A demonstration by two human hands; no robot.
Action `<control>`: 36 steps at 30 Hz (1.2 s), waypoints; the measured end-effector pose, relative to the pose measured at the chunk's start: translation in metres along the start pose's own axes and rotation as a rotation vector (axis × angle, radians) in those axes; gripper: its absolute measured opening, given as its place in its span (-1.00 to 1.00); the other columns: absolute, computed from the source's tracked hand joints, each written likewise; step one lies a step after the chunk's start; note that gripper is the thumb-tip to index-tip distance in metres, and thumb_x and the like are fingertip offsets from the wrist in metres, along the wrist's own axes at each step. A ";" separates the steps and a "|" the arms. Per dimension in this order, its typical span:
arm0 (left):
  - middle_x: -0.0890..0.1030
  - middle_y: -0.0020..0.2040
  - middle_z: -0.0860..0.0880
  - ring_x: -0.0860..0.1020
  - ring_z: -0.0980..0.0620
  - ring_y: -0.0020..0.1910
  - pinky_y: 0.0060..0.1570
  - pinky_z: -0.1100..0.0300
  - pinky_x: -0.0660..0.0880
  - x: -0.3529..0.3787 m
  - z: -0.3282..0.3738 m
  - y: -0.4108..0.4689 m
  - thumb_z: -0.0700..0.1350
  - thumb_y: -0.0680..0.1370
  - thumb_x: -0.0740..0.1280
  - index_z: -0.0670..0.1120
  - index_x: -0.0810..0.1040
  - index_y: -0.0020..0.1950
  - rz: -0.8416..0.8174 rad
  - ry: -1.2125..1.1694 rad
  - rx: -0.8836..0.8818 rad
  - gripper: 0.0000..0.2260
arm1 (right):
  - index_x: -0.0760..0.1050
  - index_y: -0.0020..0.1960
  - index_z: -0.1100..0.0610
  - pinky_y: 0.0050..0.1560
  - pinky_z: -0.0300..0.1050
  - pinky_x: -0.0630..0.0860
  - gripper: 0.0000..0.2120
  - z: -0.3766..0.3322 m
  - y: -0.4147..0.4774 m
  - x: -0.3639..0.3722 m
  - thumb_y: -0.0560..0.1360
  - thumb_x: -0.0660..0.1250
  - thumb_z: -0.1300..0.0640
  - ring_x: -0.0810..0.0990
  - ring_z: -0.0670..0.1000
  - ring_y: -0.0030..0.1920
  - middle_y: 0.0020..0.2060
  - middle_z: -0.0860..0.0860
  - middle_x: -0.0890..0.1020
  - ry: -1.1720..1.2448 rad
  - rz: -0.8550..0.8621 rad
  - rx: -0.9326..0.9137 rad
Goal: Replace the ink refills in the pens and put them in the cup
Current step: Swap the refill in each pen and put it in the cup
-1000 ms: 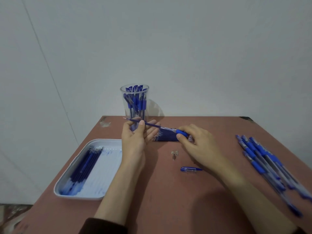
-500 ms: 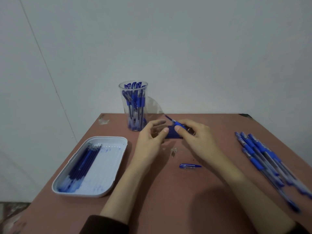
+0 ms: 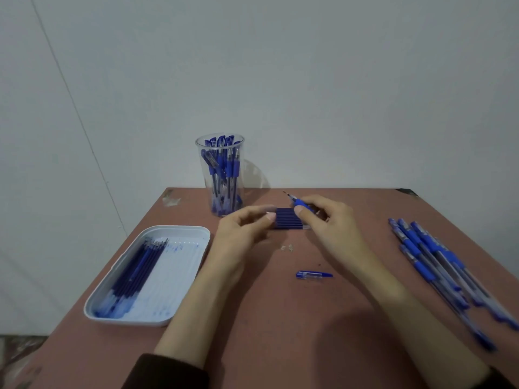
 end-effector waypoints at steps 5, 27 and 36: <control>0.65 -0.17 -0.06 0.62 0.12 -0.22 -0.18 0.36 0.55 0.001 0.001 -0.002 -0.35 0.50 0.33 -0.18 0.62 -0.02 -0.016 -0.271 -0.078 -0.86 | 0.61 -0.03 -0.05 -0.15 -0.11 0.43 -0.89 -0.018 -0.006 0.006 0.49 0.33 0.07 0.52 -0.08 -0.20 -0.26 -0.17 0.56 -0.351 0.006 -0.170; 0.69 -0.09 -0.11 0.66 -0.01 -0.06 0.01 0.15 0.59 0.007 0.005 -0.001 -0.26 0.47 0.39 -0.14 0.52 0.17 -0.041 -0.235 0.040 -0.72 | 0.64 -0.08 0.00 -0.37 -0.34 0.38 -0.85 -0.009 -0.010 0.031 0.55 0.30 0.14 0.44 -0.18 -0.48 -0.52 -0.11 0.51 0.136 -0.189 0.041; 0.62 0.13 -0.23 0.49 -0.32 0.25 0.34 -0.27 0.30 0.014 -0.004 -0.002 0.06 0.41 0.47 -0.06 0.67 0.06 -0.116 -0.177 -0.015 -0.70 | 0.52 -0.13 0.15 -0.52 -0.35 0.29 -0.93 -0.010 -0.012 0.026 0.53 0.33 0.18 0.38 -0.14 -0.56 -0.47 0.09 0.55 0.269 -0.160 0.114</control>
Point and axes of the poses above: each hand's wrist, its own y-axis towards the middle knuckle, its own x-axis out of the palm, z = x × y, the point moved 10 cm from there along y, towards the middle knuckle
